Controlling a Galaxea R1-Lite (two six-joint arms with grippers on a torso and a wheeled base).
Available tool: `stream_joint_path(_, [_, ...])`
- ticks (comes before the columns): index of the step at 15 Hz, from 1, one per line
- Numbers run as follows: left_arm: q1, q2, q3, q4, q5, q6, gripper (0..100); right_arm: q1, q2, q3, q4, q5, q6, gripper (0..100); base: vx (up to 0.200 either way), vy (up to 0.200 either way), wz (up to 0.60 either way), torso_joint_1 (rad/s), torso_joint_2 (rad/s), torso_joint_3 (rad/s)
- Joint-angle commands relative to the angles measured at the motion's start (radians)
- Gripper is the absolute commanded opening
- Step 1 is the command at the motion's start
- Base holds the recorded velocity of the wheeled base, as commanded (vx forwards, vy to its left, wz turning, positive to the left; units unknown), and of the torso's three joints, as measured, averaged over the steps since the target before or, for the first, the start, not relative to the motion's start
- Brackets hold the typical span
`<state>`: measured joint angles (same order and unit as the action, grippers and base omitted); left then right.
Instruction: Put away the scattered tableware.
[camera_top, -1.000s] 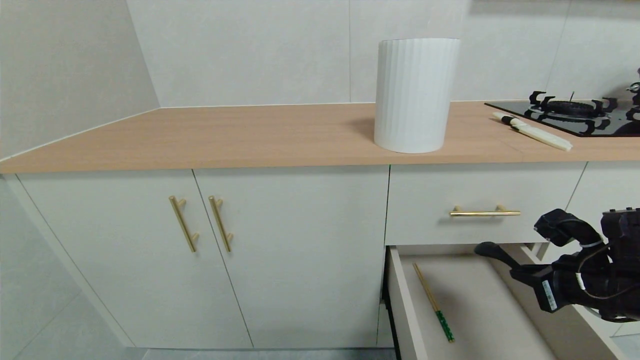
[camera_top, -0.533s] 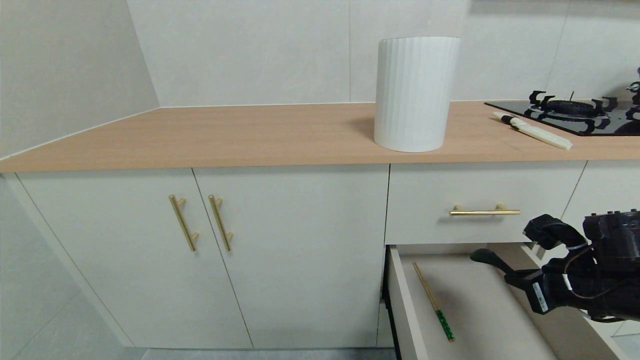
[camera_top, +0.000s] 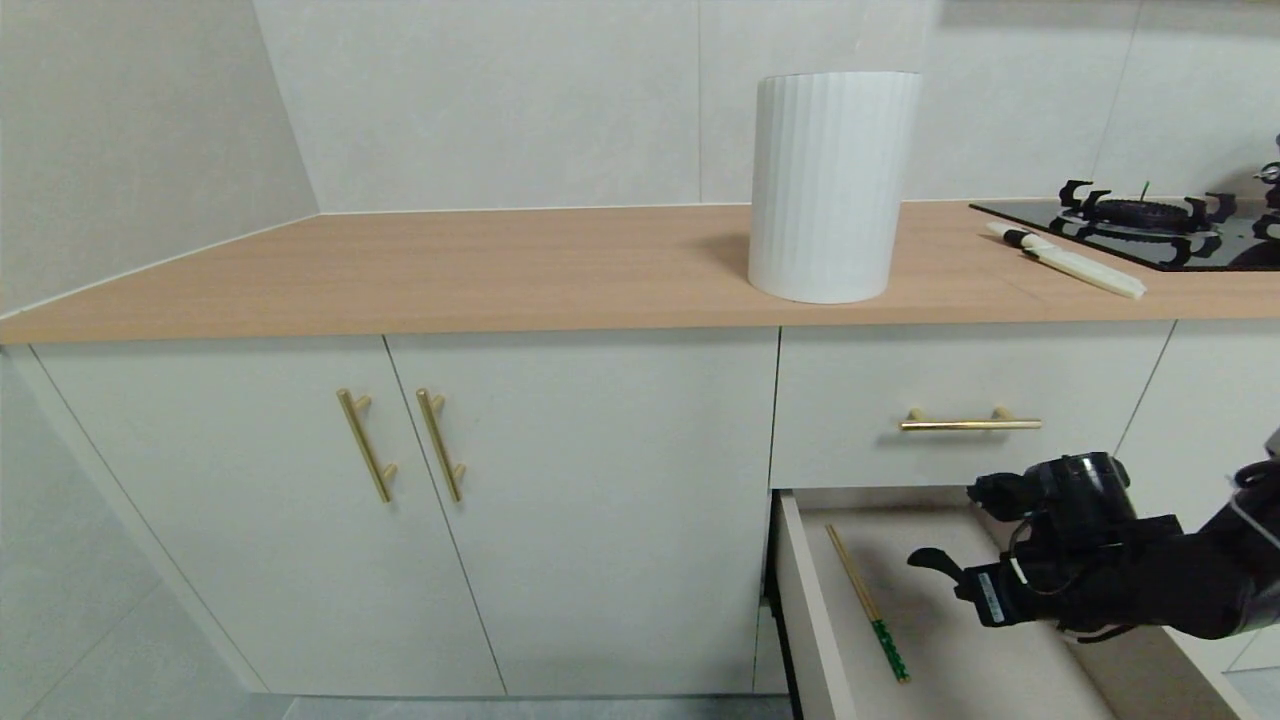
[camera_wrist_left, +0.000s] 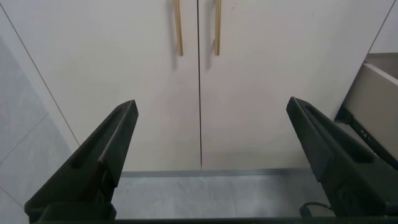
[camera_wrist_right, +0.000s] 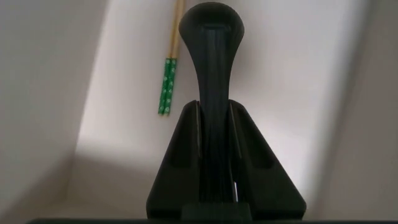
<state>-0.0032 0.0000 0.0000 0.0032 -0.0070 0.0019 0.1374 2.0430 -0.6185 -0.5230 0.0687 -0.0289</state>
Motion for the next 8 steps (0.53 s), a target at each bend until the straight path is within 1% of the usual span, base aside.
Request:
stream_joint_path(1, [0.0,0.0,0.0,0.0,0.001,0.001,100,0.001,0.152,-0.018,-0.065,-0.024,0.015,0,0.0,0.0,0.0,0.0,0.0,0.0])
stream_joint_path(2, [0.0,0.0,0.0,0.0,-0.001,0.0,100,0.001,0.197,-0.018,-0.114,-0.038,0.015,0,0.0,0.0,0.0,0.0,0.0,0.0])
stream_joint_path(4, [0.0,0.0,0.0,0.0,-0.001,0.0,100,0.001,0.244,-0.027,-0.149,-0.049,0.014,0,0.0,0.0,0.0,0.0,0.0,0.0])
stream_joint_path(8, [0.0,0.0,0.0,0.0,0.001,0.0,100,-0.006,0.325,-0.066,-0.177,-0.073,0.014,0,0.0,0.0,0.0,0.0,0.0,0.0])
